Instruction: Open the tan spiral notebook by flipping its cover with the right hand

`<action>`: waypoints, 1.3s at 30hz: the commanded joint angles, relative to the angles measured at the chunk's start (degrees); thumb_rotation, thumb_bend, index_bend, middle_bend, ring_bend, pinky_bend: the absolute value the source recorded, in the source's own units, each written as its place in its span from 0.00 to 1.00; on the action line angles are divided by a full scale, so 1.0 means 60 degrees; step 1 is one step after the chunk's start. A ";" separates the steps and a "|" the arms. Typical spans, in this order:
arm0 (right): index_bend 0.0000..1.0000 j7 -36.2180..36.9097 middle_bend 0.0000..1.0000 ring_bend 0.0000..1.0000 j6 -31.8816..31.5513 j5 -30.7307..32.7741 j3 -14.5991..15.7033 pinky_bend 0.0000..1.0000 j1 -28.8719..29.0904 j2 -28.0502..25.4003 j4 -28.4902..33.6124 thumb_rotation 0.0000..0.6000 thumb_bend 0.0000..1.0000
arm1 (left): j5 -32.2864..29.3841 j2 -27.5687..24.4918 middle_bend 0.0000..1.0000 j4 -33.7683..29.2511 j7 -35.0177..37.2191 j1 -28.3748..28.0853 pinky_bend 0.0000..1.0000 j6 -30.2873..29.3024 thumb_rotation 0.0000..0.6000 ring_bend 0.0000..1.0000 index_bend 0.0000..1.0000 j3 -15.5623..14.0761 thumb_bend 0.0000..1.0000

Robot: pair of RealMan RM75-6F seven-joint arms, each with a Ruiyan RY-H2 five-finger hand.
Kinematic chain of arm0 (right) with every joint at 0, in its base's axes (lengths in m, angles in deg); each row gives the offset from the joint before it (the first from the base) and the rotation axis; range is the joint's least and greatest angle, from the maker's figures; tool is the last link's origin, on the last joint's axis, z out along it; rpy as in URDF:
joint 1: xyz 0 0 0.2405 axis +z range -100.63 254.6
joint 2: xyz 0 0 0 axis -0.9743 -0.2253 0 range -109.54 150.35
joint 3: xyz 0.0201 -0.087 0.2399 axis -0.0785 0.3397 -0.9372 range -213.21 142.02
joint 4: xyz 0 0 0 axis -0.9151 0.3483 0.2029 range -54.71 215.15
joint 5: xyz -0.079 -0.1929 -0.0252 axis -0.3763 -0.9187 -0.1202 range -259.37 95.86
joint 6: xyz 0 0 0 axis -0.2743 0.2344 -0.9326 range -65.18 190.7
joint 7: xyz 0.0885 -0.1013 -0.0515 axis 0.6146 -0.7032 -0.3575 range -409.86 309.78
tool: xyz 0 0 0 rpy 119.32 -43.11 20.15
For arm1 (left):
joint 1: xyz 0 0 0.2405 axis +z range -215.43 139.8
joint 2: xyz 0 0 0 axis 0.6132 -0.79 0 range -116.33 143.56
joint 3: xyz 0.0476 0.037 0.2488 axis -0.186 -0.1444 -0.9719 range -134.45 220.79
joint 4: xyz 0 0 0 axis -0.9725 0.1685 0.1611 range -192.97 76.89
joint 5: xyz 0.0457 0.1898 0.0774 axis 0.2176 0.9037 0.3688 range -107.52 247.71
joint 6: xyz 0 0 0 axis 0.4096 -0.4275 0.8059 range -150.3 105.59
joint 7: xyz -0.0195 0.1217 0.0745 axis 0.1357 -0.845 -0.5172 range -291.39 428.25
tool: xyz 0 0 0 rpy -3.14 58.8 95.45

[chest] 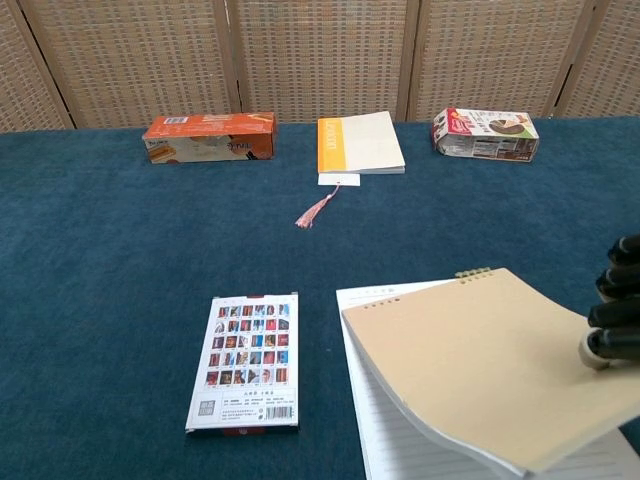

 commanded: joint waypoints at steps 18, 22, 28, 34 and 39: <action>0.65 0.0821 0.66 0.59 0.2496 0.4278 -0.2887 0.57 0.1199 -0.1765 0.2401 1.00 0.67 | -0.0499 0.0016 0.00 -0.0088 -0.0165 -0.0201 0.00 0.0385 1.00 0.00 0.00 0.0169 0.00; 0.65 0.0427 0.66 0.59 0.3790 0.5535 -0.3603 0.57 0.1731 -0.1791 0.2784 1.00 0.67 | -0.0880 -0.0014 0.00 -0.0118 -0.0120 -0.0325 0.00 0.0649 1.00 0.00 0.00 0.0292 0.00; 0.65 -0.0530 0.66 0.59 0.5540 0.7204 -0.4370 0.57 0.2584 -0.1011 0.2180 1.00 0.67 | -0.1419 -0.0006 0.00 -0.0178 -0.0282 -0.0501 0.00 0.0958 1.00 0.00 0.00 0.0477 0.00; 0.33 -0.1404 0.32 0.34 0.6769 0.8883 -0.4946 0.40 0.3351 0.0301 0.0799 1.00 0.32 | -0.1935 0.0040 0.00 -0.0229 -0.0483 -0.0640 0.00 0.1181 1.00 0.00 0.00 0.0646 0.00; 0.00 -0.2706 0.00 0.00 0.6804 1.0456 -0.5400 0.00 0.3684 0.1588 -0.0480 1.00 0.00 | -0.2376 0.0059 0.00 -0.0230 -0.0605 -0.0797 0.00 0.1453 1.00 0.00 0.00 0.0779 0.00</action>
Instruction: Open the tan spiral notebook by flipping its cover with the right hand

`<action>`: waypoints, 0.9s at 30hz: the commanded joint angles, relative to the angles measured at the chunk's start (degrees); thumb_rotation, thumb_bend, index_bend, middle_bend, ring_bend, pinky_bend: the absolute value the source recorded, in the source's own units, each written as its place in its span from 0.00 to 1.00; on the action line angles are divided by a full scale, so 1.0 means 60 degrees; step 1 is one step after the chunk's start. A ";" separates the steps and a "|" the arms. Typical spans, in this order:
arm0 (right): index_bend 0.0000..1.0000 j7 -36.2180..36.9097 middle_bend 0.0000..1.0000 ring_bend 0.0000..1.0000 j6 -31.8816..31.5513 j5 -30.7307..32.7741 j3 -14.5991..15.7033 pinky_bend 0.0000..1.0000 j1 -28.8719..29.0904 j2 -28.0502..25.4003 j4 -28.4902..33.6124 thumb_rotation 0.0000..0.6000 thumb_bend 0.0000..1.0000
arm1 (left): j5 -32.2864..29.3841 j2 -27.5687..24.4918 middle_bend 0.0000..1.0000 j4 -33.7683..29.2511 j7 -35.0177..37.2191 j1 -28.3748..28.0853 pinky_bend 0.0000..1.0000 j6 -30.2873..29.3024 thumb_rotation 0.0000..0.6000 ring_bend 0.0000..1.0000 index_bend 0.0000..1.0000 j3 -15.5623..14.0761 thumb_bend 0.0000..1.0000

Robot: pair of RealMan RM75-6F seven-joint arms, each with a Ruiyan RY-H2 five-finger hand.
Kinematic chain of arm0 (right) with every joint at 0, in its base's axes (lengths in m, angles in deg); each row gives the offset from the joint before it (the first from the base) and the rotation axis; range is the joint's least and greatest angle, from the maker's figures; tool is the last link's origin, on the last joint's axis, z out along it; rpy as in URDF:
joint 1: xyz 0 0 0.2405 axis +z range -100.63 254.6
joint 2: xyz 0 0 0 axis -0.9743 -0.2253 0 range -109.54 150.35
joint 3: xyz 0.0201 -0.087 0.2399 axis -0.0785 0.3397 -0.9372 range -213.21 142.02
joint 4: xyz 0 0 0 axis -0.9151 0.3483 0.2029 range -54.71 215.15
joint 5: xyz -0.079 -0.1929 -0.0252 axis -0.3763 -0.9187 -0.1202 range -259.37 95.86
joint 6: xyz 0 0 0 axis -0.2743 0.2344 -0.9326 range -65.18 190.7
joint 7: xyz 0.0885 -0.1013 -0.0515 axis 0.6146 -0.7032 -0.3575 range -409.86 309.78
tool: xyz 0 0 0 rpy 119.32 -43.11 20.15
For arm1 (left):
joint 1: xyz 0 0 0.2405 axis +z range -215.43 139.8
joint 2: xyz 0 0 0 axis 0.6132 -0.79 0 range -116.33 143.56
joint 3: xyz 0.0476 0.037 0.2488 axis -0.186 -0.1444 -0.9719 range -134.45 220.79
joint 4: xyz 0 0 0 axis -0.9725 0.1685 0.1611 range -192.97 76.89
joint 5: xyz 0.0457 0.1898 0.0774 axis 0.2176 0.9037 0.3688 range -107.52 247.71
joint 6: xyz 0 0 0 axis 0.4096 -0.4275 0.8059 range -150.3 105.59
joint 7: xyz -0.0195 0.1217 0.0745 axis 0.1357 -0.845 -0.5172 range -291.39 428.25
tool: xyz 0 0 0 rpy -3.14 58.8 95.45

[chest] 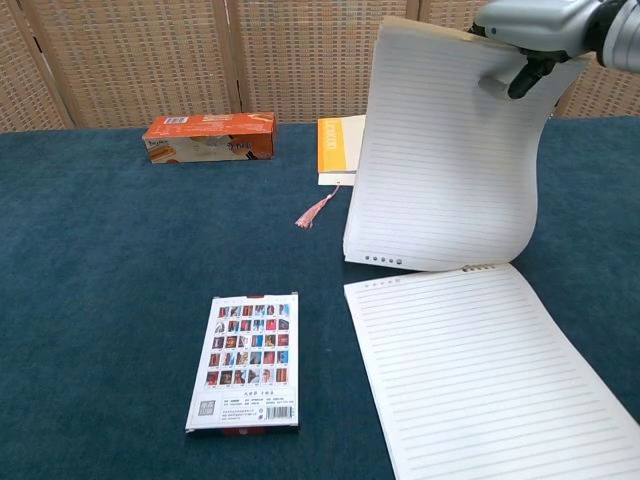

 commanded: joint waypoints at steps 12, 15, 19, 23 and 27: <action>0.00 0.0648 0.00 0.00 -0.2051 0.0390 -0.1053 0.00 -0.0053 0.0866 -0.0569 1.00 0.00 | -0.0277 -0.0119 0.00 0.0083 0.0263 -0.0138 0.00 0.0325 1.00 0.00 0.00 0.0094 0.00; 0.00 0.1076 0.00 0.00 -0.2735 -0.0002 -0.0933 0.00 -0.0629 0.0124 0.0137 1.00 0.00 | -0.0039 -0.0176 0.00 0.0091 0.0413 -0.0110 0.00 0.0314 1.00 0.00 0.00 0.0010 0.00; 0.00 0.2536 0.00 0.00 -0.3875 -0.0845 -0.0352 0.00 -0.1840 -0.0825 0.0724 1.00 0.00 | 0.0480 -0.0235 0.00 0.0141 0.0632 -0.0036 0.00 0.0220 1.00 0.00 0.00 -0.0175 0.00; 0.00 0.3488 0.00 0.00 -0.4709 -0.1317 0.0385 0.00 -0.2981 -0.1264 0.1065 1.00 0.00 | 0.0909 -0.0251 0.00 0.0209 0.0798 0.0042 0.00 0.0056 1.00 0.00 0.00 -0.0309 0.00; 0.00 0.4350 0.00 0.00 -0.5650 -0.1442 0.1311 0.00 -0.4495 -0.1584 0.2368 1.00 0.00 | 0.1416 -0.0183 0.00 0.0246 0.0838 0.0171 0.00 -0.0301 1.00 0.00 0.00 -0.0434 0.00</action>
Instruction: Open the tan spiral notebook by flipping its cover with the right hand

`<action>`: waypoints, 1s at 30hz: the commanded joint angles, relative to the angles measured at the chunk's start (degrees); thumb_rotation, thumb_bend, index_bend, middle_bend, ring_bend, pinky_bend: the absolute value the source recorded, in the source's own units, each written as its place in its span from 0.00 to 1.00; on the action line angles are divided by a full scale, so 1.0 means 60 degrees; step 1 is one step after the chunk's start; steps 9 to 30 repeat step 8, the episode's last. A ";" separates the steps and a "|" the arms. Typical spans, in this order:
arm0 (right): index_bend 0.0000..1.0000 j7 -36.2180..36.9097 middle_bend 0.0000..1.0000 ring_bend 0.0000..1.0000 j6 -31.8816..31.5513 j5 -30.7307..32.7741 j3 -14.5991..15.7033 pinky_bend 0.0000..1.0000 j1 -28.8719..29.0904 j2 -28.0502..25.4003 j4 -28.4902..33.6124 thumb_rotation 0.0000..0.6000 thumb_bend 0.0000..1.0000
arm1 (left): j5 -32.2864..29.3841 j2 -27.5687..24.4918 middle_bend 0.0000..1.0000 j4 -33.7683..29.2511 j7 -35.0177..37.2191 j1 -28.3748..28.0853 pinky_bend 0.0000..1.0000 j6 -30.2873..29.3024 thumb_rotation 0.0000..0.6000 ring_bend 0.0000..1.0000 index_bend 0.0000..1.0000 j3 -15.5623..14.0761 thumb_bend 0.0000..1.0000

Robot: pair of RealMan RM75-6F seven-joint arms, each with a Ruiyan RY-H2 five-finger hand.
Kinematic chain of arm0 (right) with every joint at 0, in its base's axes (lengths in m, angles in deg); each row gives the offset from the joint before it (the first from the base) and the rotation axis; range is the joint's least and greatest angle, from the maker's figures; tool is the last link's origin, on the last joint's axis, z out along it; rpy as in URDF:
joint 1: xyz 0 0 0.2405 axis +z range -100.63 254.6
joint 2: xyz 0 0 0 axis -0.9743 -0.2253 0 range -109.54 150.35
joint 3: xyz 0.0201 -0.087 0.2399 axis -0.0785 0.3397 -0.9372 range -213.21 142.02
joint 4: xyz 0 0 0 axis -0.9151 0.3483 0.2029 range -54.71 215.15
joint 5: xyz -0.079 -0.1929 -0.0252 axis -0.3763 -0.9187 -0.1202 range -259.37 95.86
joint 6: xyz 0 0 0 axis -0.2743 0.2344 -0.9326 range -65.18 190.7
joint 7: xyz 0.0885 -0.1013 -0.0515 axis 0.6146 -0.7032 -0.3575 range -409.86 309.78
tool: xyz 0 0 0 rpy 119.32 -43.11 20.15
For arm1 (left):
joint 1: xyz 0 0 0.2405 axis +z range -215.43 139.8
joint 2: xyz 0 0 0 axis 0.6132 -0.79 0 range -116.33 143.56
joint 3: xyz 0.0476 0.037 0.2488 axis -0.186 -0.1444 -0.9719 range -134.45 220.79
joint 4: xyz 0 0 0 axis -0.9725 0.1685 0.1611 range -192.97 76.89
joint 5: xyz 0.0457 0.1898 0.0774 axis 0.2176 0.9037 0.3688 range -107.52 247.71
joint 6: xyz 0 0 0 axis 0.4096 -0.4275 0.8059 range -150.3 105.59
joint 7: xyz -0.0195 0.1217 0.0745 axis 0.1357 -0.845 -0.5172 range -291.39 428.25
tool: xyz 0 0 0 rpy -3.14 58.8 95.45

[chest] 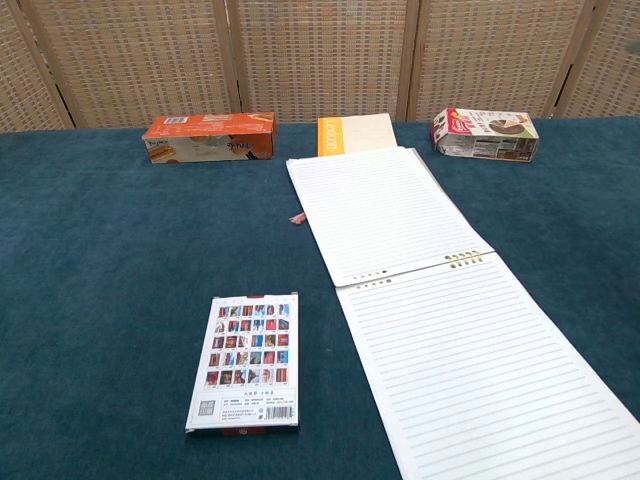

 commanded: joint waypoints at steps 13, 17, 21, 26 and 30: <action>0.00 0.2110 0.00 0.00 -0.2933 -0.1098 0.2147 0.00 -0.3450 0.0076 0.0613 1.00 0.00 | 0.1529 0.0218 0.00 0.0414 0.0200 0.0190 0.00 -0.0725 1.00 0.00 0.00 -0.0409 0.00; 0.00 0.2110 0.00 0.00 -0.2933 -0.1098 0.2147 0.00 -0.3450 0.0076 0.0613 1.00 0.00 | 0.1529 0.0218 0.00 0.0414 0.0200 0.0190 0.00 -0.0725 1.00 0.00 0.00 -0.0409 0.00; 0.00 0.2110 0.00 0.00 -0.2933 -0.1098 0.2147 0.00 -0.3450 0.0076 0.0613 1.00 0.00 | 0.1529 0.0218 0.00 0.0414 0.0200 0.0190 0.00 -0.0725 1.00 0.00 0.00 -0.0409 0.00; 0.00 0.2110 0.00 0.00 -0.2933 -0.1098 0.2147 0.00 -0.3450 0.0076 0.0613 1.00 0.00 | 0.1529 0.0218 0.00 0.0414 0.0200 0.0190 0.00 -0.0725 1.00 0.00 0.00 -0.0409 0.00; 0.00 0.2110 0.00 0.00 -0.2933 -0.1098 0.2147 0.00 -0.3450 0.0076 0.0613 1.00 0.00 | 0.1529 0.0218 0.00 0.0414 0.0200 0.0190 0.00 -0.0725 1.00 0.00 0.00 -0.0409 0.00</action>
